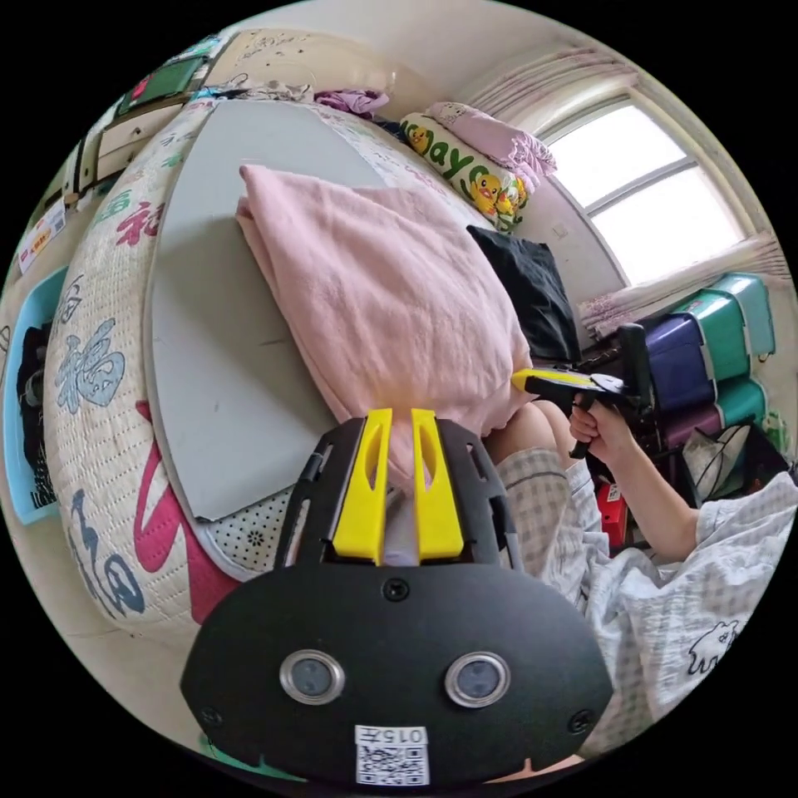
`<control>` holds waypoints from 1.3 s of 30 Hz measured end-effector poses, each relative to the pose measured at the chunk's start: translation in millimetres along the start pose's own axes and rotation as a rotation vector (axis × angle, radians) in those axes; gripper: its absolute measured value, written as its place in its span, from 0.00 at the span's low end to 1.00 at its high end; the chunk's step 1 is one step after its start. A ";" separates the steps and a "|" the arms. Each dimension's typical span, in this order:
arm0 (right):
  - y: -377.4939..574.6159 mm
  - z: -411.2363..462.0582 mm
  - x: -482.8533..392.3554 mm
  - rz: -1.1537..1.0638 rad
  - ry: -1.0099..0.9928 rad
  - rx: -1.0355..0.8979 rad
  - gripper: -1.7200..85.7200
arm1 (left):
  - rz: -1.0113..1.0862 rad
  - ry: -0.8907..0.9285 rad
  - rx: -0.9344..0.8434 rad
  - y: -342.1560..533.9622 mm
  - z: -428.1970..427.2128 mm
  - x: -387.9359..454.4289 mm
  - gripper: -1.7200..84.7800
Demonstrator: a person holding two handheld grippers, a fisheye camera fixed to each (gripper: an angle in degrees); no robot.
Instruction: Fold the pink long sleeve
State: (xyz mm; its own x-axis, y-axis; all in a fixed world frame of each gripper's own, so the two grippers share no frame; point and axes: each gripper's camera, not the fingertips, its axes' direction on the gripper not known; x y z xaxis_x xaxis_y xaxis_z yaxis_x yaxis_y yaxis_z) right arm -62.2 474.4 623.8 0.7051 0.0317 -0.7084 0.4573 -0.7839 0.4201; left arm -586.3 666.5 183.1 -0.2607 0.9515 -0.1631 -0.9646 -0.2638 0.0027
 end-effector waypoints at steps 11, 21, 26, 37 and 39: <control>-51.2 -92.6 64.9 0.083 -0.269 0.222 0.09 | -0.058 -0.026 0.193 -88.3 -10.3 -82.5 0.30; -168.2 -88.0 114.8 0.150 -0.406 0.277 0.21 | -0.059 0.031 0.174 -131.2 30.1 -115.4 0.28; -215.5 -65.6 115.3 0.116 -0.436 0.163 0.23 | -0.101 0.070 0.189 -132.6 32.0 -132.9 0.25; -226.2 -93.6 106.9 -0.011 -0.365 0.126 0.24 | -0.043 -0.030 0.200 -121.7 29.8 -139.5 0.28; -228.9 -94.4 99.6 -0.038 -0.394 0.115 0.25 | -0.014 0.003 0.172 -121.8 38.5 -140.4 0.26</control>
State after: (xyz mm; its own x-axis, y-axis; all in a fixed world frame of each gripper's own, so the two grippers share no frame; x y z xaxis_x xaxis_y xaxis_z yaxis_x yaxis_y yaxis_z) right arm -45.5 715.5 510.6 0.4168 -0.1606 -0.8947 0.3996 -0.8517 0.3390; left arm -433.8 571.1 243.6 -0.2470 0.9545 -0.1670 -0.9609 -0.2190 0.1693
